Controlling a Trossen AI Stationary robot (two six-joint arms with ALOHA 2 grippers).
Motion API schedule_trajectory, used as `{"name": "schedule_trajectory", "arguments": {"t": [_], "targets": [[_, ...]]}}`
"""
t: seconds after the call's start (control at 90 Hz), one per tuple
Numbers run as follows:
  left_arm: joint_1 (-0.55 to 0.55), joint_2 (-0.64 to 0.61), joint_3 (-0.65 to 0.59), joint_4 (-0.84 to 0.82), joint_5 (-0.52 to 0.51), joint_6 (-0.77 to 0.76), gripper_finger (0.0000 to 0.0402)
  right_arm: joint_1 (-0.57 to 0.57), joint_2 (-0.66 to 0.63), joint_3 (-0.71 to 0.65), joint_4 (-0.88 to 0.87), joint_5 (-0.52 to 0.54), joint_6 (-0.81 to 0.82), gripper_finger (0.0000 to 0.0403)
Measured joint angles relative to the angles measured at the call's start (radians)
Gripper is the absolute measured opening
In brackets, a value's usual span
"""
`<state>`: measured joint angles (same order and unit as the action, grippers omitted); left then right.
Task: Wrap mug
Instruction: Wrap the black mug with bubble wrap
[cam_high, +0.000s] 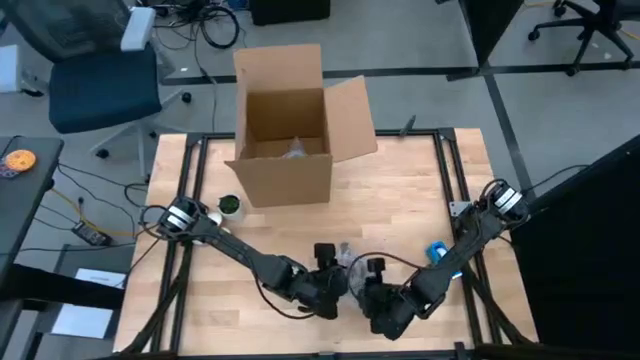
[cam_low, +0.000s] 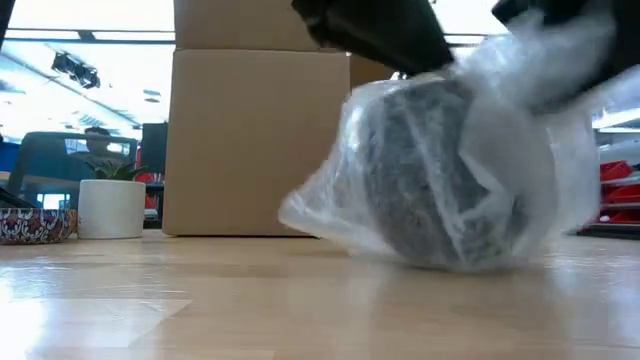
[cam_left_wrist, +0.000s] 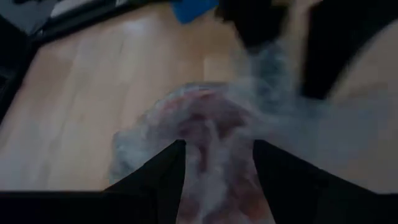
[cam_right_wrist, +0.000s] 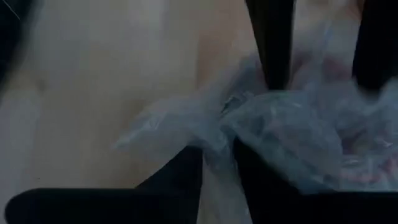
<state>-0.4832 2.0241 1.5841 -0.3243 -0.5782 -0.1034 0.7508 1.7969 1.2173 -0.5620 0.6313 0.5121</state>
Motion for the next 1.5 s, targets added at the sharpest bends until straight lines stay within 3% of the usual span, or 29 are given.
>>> {"name": "schedule_trajectory", "arguments": {"t": [0.344, 0.722, 0.933, 1.233, 1.5], "targets": [[0.043, 0.017, 0.001, 0.008, 0.019, 0.022, 0.0172, 0.007, 0.001, 0.041, -0.1, -0.078, 0.088, 0.0123], [0.05, 0.018, 0.02, -0.018, 0.017, 0.052, 0.0173, -0.012, 0.001, 0.207, -0.339, -0.093, -0.022, 0.0155], [0.043, 0.018, 0.111, -0.176, -0.017, 0.051, 0.0172, -0.055, -0.001, 0.212, -0.37, -0.127, -0.052, 0.0158], [0.042, 0.018, 0.19, -0.374, -0.191, 0.05, 0.0173, -0.119, -0.008, 0.239, -0.392, -0.13, -0.187, 0.0156], [-0.014, -0.027, 0.207, -0.59, -0.212, -0.074, 0.0173, -0.214, -0.009, 0.255, -0.389, -0.148, -0.323, 0.0155]]}}
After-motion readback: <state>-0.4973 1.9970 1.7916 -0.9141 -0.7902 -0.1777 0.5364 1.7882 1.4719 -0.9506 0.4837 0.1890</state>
